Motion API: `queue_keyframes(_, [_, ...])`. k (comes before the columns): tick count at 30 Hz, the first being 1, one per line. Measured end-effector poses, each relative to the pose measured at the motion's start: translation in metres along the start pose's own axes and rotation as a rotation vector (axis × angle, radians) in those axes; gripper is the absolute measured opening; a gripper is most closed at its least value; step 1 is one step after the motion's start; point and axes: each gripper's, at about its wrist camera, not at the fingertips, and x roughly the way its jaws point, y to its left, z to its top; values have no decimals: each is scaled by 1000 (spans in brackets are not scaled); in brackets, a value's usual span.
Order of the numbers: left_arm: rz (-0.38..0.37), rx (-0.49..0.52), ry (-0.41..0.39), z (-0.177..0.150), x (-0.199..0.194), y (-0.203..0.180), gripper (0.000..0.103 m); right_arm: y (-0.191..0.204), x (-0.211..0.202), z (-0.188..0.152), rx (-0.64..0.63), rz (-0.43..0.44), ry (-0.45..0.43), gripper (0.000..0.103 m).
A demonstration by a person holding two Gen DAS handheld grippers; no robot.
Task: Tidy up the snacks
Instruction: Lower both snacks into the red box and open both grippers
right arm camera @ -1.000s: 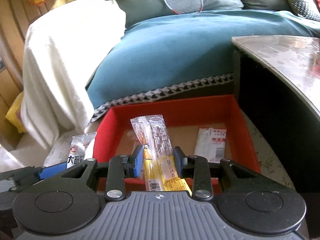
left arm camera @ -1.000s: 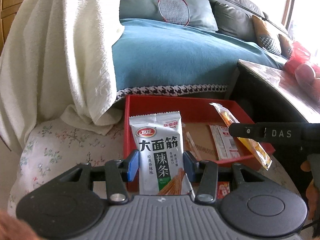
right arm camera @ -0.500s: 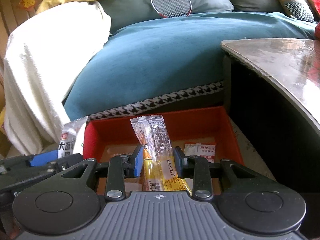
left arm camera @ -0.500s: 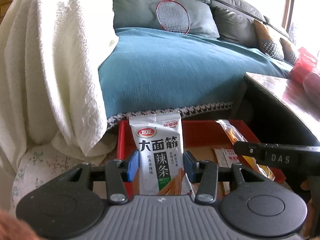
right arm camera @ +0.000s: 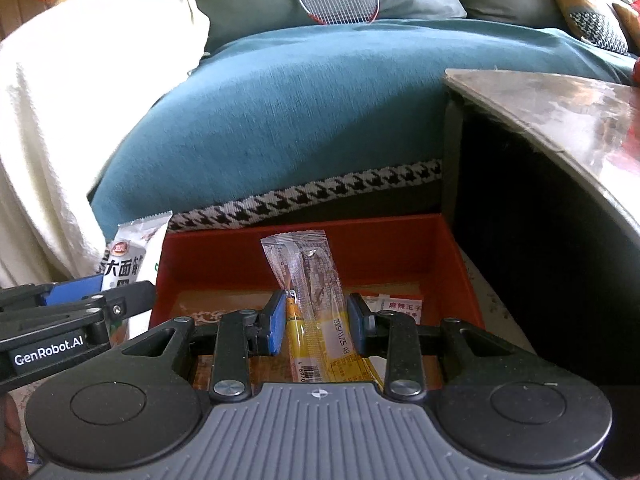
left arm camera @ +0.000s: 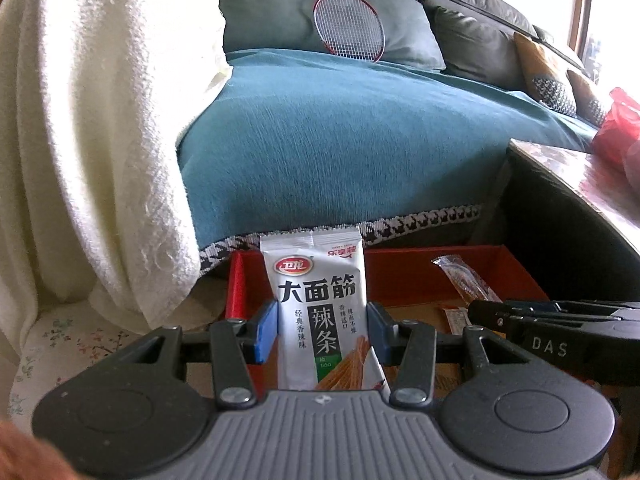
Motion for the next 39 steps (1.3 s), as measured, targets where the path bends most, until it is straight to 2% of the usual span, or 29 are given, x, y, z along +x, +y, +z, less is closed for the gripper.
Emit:
queue_keyframes(15, [21, 1, 62, -4, 34, 0, 41, -6, 31, -11, -10, -44, 55, 40])
queue_keyframes(22, [30, 15, 93, -7, 40, 0, 44, -4, 42, -15, -30, -62, 77, 49])
queue_keyframes(24, [33, 18, 88, -7, 39, -1, 46, -4, 42, -16, -29, -62, 77, 49])
queue_keyframes(26, [35, 19, 89, -7, 38, -1, 52, -4, 41, -16, -27, -66, 72, 49])
queue_keyframes(32, [40, 20, 79, -4, 27, 1, 53, -3, 29, -13, -28, -64, 55, 50])
queue_keyframes(39, [43, 31, 55, -3, -1, 3, 53, 1, 1, -13, -14, -55, 21, 55])
